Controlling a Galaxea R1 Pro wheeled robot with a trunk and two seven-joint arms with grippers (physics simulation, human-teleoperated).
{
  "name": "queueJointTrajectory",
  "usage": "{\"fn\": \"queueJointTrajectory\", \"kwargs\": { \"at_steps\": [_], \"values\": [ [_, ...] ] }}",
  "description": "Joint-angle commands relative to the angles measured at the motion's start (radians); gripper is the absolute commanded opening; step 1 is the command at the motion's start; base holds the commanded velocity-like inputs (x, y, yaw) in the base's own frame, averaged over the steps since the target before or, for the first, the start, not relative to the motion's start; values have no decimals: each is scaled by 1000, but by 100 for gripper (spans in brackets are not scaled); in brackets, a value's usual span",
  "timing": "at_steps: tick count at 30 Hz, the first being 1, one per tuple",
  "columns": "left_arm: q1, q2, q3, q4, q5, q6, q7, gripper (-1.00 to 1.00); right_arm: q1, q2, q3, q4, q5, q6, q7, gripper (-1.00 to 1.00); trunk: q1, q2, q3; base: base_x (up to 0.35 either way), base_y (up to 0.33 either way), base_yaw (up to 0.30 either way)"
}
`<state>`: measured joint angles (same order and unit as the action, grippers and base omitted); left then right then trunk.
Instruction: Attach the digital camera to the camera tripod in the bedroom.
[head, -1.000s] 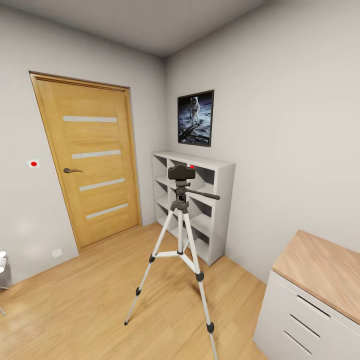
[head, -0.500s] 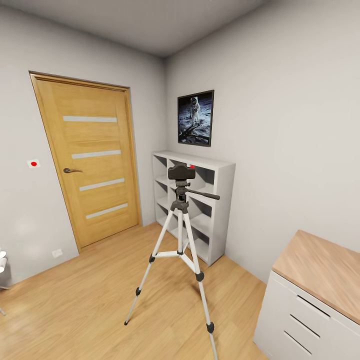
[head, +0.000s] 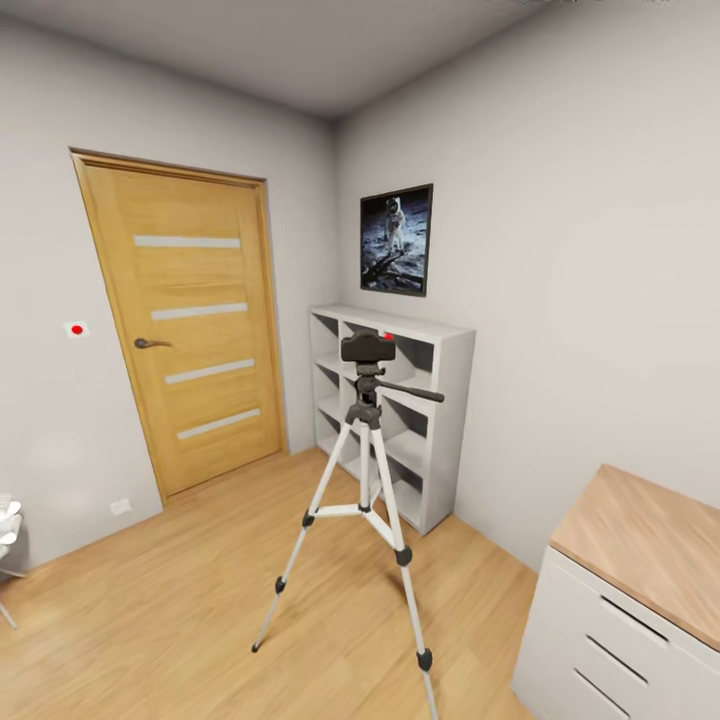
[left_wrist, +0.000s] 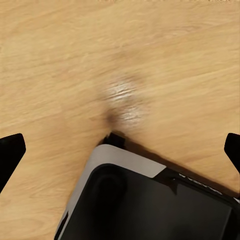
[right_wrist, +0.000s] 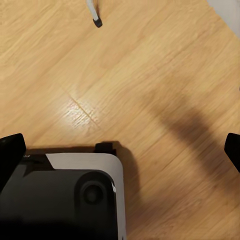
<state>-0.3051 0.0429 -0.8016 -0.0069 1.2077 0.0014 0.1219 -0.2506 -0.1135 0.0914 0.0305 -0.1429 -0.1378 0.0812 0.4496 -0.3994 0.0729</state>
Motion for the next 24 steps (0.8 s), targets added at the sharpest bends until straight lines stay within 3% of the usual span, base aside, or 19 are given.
{"fn": "queueJointTrajectory", "kwargs": {
  "at_steps": [1, 16, 24],
  "values": [
    [0, 0, -8, -1, 7, 0, 4, 100, -1, 0, 8, 3, -11, -6, 5, 100, 0, -1, 1, 0, 0, 110],
    [0, 0, -8, -1, 7, 0, 4, 100, -1, 0, 8, 3, -11, -3, 6, 100, 0, -1, 22, 0, 0, 116],
    [0, 0, -8, -1, 7, 0, 4, 100, -1, -1, 8, 3, -11, -2, 6, 100, 0, -1, 25, 0, 0, 32]
  ]
}}
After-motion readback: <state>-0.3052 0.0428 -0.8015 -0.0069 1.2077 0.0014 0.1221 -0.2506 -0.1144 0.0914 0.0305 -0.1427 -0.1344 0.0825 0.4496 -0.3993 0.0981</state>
